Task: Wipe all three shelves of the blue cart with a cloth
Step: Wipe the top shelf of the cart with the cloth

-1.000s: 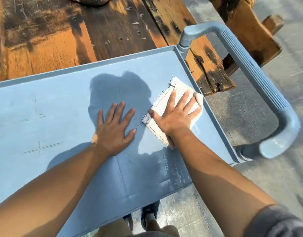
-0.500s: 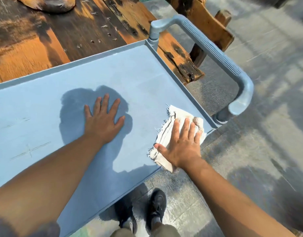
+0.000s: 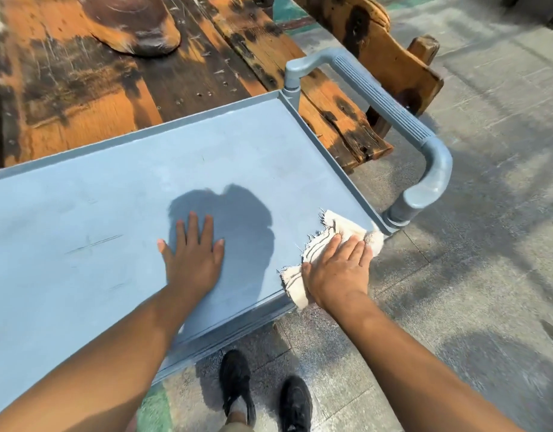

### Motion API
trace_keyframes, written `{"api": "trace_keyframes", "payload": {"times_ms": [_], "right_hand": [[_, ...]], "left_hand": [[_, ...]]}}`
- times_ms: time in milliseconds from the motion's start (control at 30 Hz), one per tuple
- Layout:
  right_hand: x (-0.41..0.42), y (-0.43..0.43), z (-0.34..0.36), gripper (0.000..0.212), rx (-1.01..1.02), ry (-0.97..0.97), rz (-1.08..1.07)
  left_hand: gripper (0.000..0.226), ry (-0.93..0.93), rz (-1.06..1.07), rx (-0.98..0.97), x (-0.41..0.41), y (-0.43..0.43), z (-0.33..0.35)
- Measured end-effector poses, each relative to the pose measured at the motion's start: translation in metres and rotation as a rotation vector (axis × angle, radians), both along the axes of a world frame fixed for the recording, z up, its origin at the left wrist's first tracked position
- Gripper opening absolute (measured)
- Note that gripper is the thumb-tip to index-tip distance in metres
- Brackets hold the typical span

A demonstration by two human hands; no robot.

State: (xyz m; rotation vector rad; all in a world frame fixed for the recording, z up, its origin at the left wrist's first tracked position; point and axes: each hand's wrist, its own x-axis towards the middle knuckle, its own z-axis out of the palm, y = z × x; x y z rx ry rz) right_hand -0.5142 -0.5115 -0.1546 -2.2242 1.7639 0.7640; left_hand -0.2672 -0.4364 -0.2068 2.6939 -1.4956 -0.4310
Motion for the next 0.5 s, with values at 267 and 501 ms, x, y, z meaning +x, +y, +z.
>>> {"api": "trace_keyframes", "payload": {"times_ms": [267, 501], "right_hand": [[-0.010, -0.002, 0.009, 0.087, -0.048, -0.049, 0.053], [-0.049, 0.000, 0.022, 0.065, -0.143, -0.178, 0.100]], "left_hand": [[0.065, -0.017, 0.144, 0.097, -0.019, 0.121, -0.001], [0.069, 0.008, 0.165, 0.070, -0.018, 0.134, -0.002]]}}
